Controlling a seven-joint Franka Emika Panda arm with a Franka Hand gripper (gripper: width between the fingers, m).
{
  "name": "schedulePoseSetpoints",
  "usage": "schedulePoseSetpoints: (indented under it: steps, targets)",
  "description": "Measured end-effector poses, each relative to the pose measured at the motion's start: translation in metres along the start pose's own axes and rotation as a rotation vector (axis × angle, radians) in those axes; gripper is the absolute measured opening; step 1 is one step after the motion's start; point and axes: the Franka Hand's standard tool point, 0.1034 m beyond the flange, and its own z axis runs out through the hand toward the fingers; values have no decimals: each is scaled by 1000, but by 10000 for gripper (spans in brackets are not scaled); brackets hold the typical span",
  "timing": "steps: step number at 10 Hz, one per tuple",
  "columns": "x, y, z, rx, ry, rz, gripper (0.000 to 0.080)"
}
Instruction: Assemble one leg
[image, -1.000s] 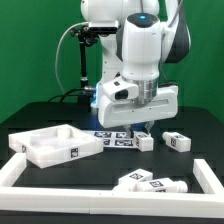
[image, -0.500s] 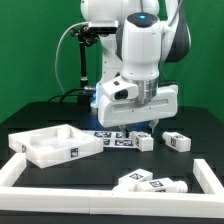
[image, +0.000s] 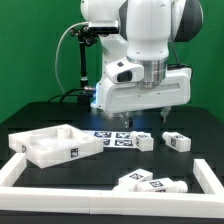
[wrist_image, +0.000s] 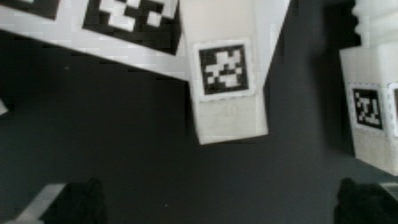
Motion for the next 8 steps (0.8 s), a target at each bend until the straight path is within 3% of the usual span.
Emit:
schedulePoseSetpoints:
  steps: [3,4,6,8]
  targets:
    - [3,2,0,4,-6,16,648]
    - [17,10,-6,9,-11,55,648]
    - [65,12,-25,15,0,176,648]
    - [91,31,-41,35,21,177,648]
